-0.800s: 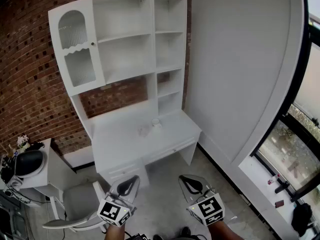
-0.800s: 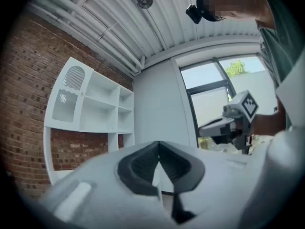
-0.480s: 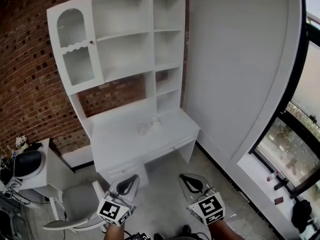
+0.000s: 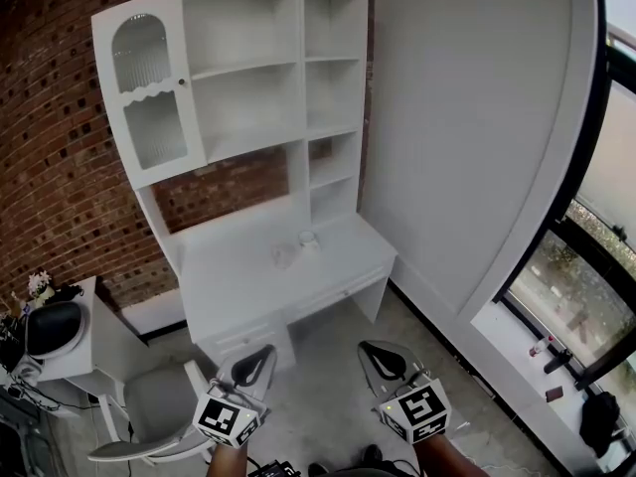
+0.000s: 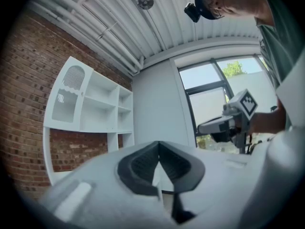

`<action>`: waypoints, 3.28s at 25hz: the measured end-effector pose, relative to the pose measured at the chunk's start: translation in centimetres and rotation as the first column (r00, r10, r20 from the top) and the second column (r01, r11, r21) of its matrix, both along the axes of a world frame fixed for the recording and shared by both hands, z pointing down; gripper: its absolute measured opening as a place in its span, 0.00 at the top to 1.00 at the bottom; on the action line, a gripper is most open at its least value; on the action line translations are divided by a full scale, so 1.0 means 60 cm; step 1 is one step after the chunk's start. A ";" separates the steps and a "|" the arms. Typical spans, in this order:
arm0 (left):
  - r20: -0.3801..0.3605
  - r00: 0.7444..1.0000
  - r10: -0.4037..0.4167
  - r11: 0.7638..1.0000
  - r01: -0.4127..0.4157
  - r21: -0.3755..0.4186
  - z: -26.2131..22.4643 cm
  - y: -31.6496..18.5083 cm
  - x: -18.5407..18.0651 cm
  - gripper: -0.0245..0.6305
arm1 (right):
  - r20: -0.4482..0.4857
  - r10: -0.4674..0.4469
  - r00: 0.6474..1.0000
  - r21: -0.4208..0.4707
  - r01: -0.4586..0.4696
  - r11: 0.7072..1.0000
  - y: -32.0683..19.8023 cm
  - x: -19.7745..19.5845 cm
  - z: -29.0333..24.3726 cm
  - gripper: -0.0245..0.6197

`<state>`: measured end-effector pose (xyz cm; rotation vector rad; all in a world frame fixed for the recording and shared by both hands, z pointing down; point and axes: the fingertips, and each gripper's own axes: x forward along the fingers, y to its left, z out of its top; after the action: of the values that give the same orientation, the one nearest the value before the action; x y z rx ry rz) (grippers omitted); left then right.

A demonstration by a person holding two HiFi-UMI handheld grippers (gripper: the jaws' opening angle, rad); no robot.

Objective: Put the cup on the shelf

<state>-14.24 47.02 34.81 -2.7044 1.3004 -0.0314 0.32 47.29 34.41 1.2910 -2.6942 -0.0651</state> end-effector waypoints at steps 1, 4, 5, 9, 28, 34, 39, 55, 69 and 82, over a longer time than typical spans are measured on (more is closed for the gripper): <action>0.001 1.000 0.004 1.000 -0.004 0.004 0.000 0.000 -0.002 0.96 | 0.000 0.004 1.000 0.001 -0.004 1.000 -0.001 -0.002 0.000 0.95; -0.001 1.000 0.014 1.000 -0.014 0.010 0.001 0.002 -0.008 0.96 | 0.000 0.015 1.000 0.005 -0.015 1.000 -0.001 -0.007 0.001 0.95; -0.004 1.000 0.016 1.000 -0.016 0.008 0.001 0.002 -0.009 0.96 | -0.002 0.018 1.000 0.005 -0.018 1.000 -0.001 -0.009 0.002 0.95; -0.005 1.000 0.021 1.000 -0.021 -0.006 0.009 -0.007 -0.008 0.96 | -0.009 0.024 1.000 -0.004 -0.024 1.000 -0.009 -0.008 0.006 0.95; 0.036 0.998 -0.050 0.998 0.051 -0.021 0.017 -0.165 0.073 0.96 | 0.031 -0.049 0.998 -0.008 0.049 0.999 -0.193 0.076 0.013 0.95; 0.043 0.992 -0.116 0.993 0.117 -0.024 0.015 -0.222 0.110 0.96 | 0.043 -0.103 0.994 -0.006 0.103 0.995 -0.260 0.116 0.015 0.95; 0.058 0.985 -0.161 0.986 0.162 -0.027 0.013 -0.254 0.146 0.96 | 0.058 -0.145 0.988 0.003 0.146 0.989 -0.298 0.153 0.009 0.95; 0.077 0.984 -0.161 0.985 0.165 -0.051 0.030 -0.370 0.195 0.96 | 0.077 -0.126 0.989 -0.026 0.128 0.991 -0.409 0.216 0.030 0.95; 0.050 0.995 -0.081 0.996 0.082 -0.036 0.024 -0.515 0.138 0.96 | 0.052 -0.048 0.997 -0.030 0.050 0.998 -0.530 0.157 0.025 0.95; 0.018 0.998 -0.058 0.998 0.058 -0.040 0.041 -0.594 0.052 0.96 | 0.015 -0.015 1.000 -0.057 0.016 0.998 -0.592 0.072 0.035 0.95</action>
<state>-11.14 11.41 37.26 -2.6925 1.3880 -0.0873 4.65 11.74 36.51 1.2597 -2.6975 0.0191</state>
